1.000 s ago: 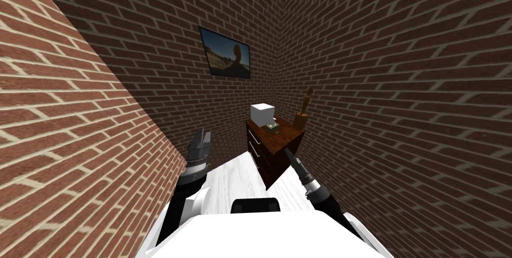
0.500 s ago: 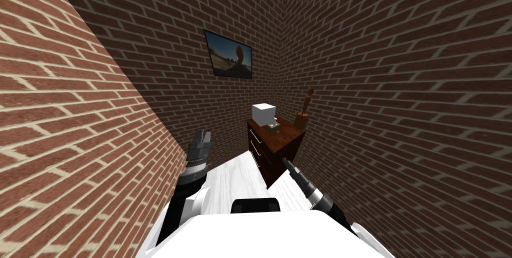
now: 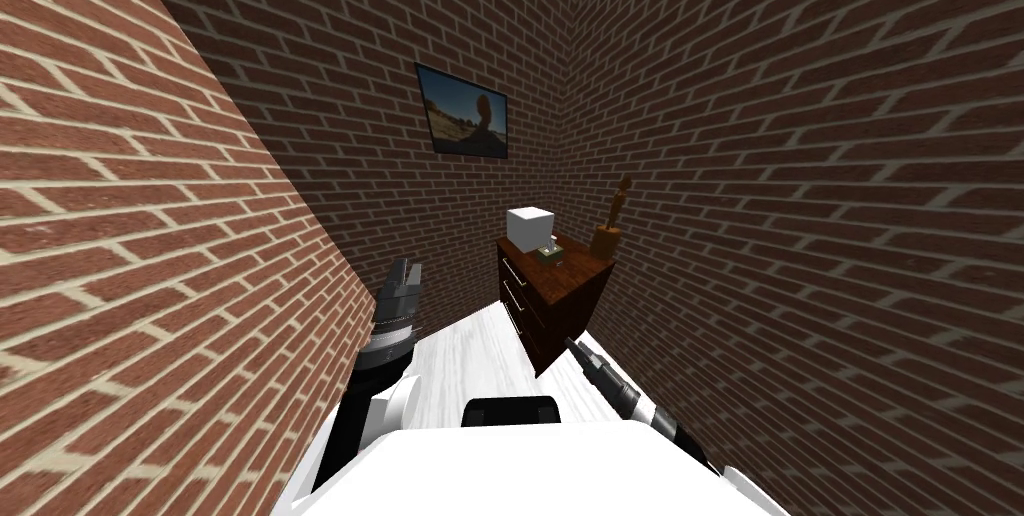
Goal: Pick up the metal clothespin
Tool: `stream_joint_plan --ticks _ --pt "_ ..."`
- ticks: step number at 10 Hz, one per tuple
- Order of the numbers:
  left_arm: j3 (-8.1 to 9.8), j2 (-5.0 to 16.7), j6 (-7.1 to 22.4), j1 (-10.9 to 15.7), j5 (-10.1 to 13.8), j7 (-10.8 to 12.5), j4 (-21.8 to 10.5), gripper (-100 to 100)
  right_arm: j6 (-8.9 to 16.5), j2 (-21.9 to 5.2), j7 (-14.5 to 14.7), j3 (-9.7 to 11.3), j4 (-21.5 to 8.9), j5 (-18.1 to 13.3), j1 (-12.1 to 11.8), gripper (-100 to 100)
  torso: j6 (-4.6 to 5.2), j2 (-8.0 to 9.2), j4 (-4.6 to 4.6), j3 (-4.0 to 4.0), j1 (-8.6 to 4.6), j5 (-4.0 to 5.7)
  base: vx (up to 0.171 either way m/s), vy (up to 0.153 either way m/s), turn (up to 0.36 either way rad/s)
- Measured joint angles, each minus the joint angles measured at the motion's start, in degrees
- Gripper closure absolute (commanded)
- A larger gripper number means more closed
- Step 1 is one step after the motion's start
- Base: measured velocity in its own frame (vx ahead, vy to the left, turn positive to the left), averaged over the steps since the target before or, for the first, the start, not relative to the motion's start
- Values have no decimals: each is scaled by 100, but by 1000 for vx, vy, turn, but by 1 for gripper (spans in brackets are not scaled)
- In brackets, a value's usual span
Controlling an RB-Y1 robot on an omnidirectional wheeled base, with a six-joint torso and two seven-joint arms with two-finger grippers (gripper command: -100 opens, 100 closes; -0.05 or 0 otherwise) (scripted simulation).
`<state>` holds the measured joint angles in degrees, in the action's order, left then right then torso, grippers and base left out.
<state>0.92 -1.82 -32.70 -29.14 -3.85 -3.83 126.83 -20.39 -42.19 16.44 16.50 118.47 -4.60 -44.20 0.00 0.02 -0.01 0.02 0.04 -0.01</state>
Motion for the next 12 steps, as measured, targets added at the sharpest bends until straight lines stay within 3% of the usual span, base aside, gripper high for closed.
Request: stream_joint_plan --ticks 6,8,9,12 --pt "0 0 0 0 0 0 0 0 -52 -942 119 422 -462 -49 -278 -100 -1 -7 1 -4 4 -1 3 22 39" --pt "0 0 0 0 0 0 0 0 32 -1231 150 519 -473 -69 -319 -100 0 -7 1 -4 0 0 8 18 34" --pt "0 0 0 0 0 0 0 0 -30 -1372 168 634 -683 -77 -324 -100 -1 -8 1 -4 1 0 13 26 48" --pt "0 0 0 0 0 0 0 0 -16 -1870 164 757 -782 -54 -434 -100 -1 -12 2 -6 4 -1 19 23 42"
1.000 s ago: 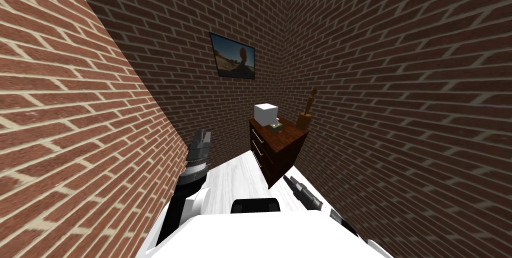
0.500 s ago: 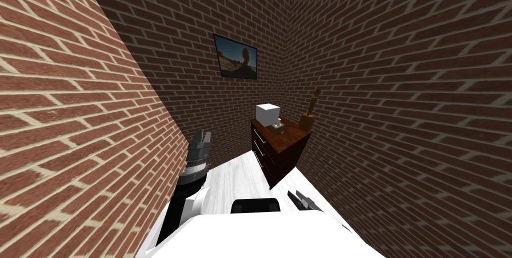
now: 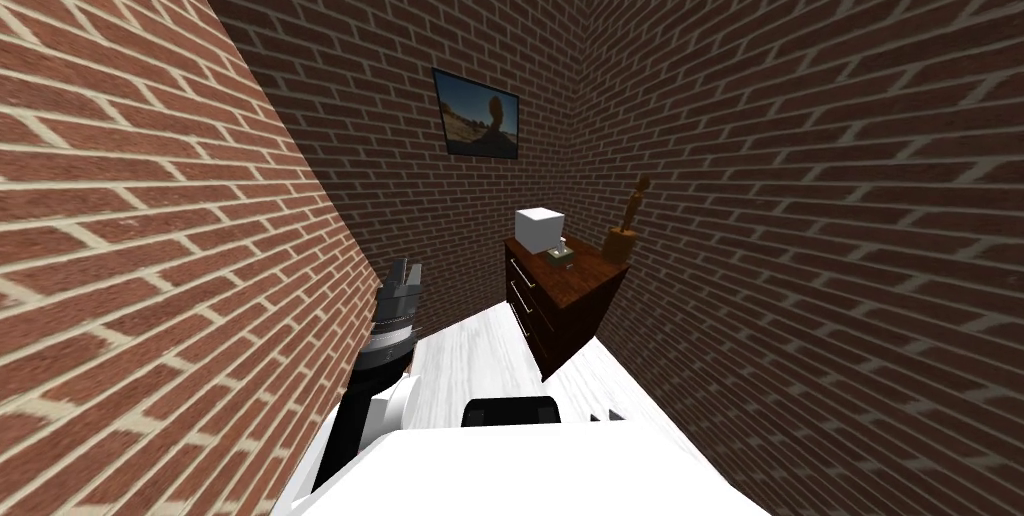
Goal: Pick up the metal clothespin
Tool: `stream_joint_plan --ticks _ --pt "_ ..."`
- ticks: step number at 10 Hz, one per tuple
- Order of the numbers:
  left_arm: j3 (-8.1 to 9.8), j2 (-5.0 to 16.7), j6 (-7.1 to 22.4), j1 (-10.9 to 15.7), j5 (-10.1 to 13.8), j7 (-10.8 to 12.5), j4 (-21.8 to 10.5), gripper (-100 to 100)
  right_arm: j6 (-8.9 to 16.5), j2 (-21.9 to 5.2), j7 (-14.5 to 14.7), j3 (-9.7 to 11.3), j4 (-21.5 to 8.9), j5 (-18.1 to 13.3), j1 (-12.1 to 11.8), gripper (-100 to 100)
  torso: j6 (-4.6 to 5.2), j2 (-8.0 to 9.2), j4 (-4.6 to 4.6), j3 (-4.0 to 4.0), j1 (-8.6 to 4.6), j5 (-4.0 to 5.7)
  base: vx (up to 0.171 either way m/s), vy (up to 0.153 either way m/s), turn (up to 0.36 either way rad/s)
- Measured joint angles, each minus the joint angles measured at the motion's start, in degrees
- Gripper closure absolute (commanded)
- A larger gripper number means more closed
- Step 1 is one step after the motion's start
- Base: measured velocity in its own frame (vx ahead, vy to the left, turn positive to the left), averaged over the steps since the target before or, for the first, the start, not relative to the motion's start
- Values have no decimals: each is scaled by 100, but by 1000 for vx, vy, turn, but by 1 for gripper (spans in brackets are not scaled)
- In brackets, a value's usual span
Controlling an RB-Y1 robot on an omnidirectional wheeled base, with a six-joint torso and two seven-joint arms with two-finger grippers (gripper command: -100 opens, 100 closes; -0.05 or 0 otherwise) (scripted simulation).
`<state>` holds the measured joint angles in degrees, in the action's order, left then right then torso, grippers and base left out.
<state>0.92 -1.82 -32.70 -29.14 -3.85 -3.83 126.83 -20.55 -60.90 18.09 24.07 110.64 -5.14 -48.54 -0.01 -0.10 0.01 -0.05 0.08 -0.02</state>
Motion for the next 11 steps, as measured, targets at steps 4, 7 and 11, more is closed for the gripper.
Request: stream_joint_plan --ticks 4,7,11 --pt "0 0 0 0 0 0 0 0 -62 -681 41 413 -505 -27 -45 -100 0 -10 2 -6 5 0 44 37 69" --pt "0 0 0 0 0 0 0 0 -30 -1143 60 564 -621 -11 -153 -100 0 -10 2 -6 1 0 44 26 50" --pt "1 0 0 -1 0 0 0 0 -128 -1804 52 791 -967 26 -211 -100 2 -9 2 -6 -1 0 58 32 67"
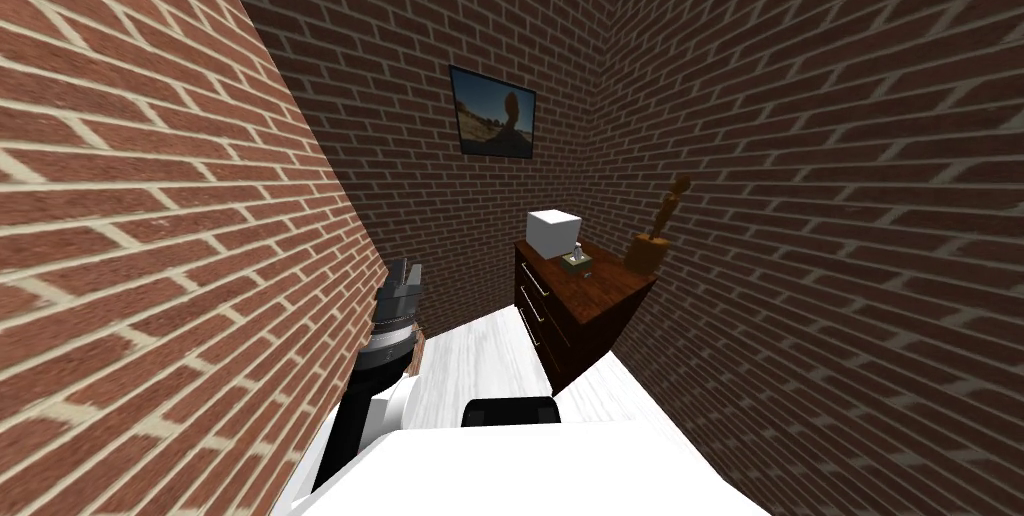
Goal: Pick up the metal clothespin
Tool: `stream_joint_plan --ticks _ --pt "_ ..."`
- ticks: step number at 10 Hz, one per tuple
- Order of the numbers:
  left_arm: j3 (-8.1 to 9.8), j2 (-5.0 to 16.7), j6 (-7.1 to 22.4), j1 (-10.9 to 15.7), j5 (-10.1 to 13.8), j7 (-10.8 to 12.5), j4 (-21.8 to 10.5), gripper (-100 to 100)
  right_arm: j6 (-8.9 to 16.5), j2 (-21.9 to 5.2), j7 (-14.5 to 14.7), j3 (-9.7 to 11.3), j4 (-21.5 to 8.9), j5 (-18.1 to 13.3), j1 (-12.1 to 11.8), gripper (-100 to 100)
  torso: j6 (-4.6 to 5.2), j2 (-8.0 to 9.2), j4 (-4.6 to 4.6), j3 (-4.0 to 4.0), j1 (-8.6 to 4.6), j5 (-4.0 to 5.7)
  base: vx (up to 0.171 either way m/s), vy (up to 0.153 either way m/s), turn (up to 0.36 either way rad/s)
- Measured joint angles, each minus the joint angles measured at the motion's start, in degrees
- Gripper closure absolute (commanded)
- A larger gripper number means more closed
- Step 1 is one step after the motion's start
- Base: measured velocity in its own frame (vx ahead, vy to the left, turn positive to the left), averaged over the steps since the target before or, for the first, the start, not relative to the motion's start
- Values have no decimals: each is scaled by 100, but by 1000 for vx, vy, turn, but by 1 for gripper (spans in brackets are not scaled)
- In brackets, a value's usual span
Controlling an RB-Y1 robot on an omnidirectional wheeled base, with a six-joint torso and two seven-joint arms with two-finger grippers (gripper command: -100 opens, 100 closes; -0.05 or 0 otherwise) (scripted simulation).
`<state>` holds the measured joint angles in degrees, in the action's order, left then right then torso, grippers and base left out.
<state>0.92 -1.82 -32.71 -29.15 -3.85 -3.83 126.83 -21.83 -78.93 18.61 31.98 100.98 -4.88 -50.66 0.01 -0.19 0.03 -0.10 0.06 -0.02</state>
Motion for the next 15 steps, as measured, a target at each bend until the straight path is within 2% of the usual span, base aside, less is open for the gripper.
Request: stream_joint_plan --ticks 1,3,6,7,9,10,11,13,14,15 --pt "0 0 0 0 0 0 0 0 -65 -140 21 100 -182 1 -33 -100 -2 -7 1 -3 2 0 76 24 62" --pt "0 0 0 0 0 0 0 0 -111 -523 16 221 -361 54 -91 -100 -3 -20 4 -11 5 -1 96 35 92" --pt "0 0 0 -1 0 0 0 0 -74 -1140 -13 410 -516 127 -137 -100 -2 -24 6 -14 10 -2 117 44 108" --pt "0 0 0 -1 0 0 0 0 -110 -1296 -33 575 -676 100 -63 -100 -4 -35 7 -19 13 -2 108 34 62" --pt "0 0 0 -1 0 0 0 0 -167 -1645 41 629 -853 229 -201 -100 -5 -36 7 -20 8 -2 123 23 107" --pt "0 0 0 -1 0 0 0 0 -182 -1731 -95 832 -1018 88 39 -100 -1 -30 7 -18 3 1 134 39 166" --pt "0 0 0 -1 0 0 0 0 -242 -1843 -203 993 -1223 31 147 -100 -5 -36 8 -21 9 -1 124 27 65" --pt "0 0 0 -1 0 0 0 0 -303 -2260 -85 975 -1284 295 -55 -100 -5 -40 9 -23 5 -2 140 13 112" --pt "0 0 0 -1 0 0 0 0 -333 -2344 -140 1062 -1392 205 50 -100 0 -37 8 -22 4 1 155 16 104" --pt "0 0 0 -1 0 0 0 0 -442 -2455 -342 1213 -1633 26 241 -100 -4 -44 10 -25 4 0 134 21 102"
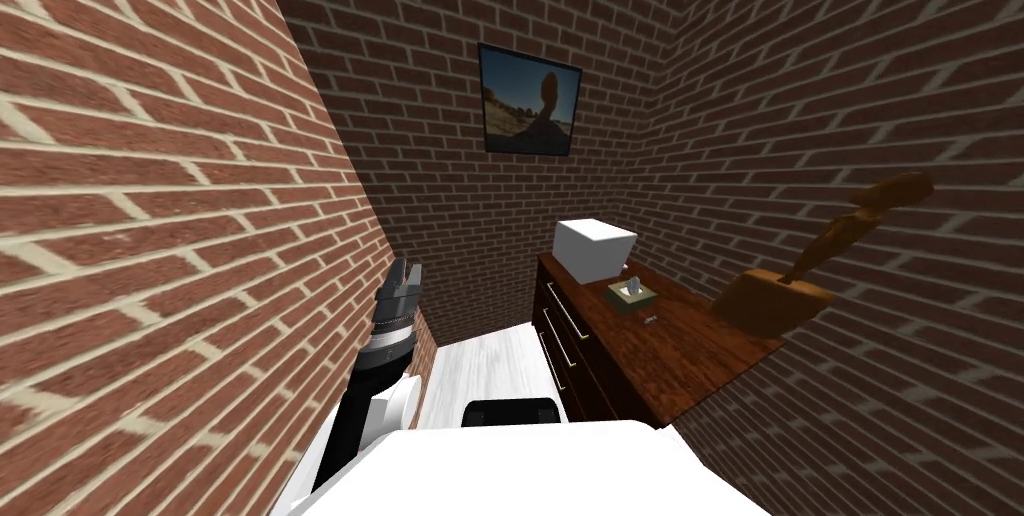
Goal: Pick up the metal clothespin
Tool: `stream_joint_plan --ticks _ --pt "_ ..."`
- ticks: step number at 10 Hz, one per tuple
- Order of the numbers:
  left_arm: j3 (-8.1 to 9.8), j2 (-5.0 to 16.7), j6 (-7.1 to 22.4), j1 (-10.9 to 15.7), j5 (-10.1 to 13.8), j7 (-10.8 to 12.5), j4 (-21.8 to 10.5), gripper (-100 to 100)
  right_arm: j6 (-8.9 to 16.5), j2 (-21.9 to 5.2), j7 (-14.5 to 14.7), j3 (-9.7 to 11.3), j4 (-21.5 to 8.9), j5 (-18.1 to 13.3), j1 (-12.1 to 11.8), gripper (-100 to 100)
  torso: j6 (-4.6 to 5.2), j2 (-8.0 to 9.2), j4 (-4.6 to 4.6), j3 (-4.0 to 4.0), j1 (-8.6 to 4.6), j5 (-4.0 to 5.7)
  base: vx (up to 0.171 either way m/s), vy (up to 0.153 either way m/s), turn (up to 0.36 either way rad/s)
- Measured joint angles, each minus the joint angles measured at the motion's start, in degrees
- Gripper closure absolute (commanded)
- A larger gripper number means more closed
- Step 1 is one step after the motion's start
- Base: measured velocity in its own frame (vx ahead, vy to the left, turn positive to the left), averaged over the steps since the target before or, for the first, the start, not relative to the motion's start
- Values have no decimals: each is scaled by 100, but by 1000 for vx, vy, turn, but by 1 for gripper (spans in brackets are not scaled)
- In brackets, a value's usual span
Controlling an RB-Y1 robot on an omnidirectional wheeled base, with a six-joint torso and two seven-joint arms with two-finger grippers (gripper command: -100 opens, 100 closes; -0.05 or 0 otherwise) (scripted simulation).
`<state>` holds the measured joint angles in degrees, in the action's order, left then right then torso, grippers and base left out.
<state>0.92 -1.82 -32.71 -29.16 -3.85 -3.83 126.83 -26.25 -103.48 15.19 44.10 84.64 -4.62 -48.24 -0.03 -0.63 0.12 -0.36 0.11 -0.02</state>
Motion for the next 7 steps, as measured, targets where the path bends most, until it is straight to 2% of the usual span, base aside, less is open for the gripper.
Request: stream_joint_plan --ticks 2,3,5,7 --pt "0 0 0 0 0 0 0 0 -12 -288 142 40 -30 278 -128 -100 -1 -7 1 -4 6 -1 220 34 206" --pt "0 0 0 -1 0 0 0 0 -52 -424 195 119 -146 351 -104 -100 -3 -34 8 -20 13 -2 210 14 65" --pt "0 0 0 0 0 0 0 0 -128 -628 163 218 -251 423 -30 -100 1 -8 3 -6 13 -1 197 22 175" --pt "0 0 0 -1 0 0 0 0 -268 -834 -31 291 -383 364 135 -100 -2 -48 12 -29 5 1 299 -8 226"
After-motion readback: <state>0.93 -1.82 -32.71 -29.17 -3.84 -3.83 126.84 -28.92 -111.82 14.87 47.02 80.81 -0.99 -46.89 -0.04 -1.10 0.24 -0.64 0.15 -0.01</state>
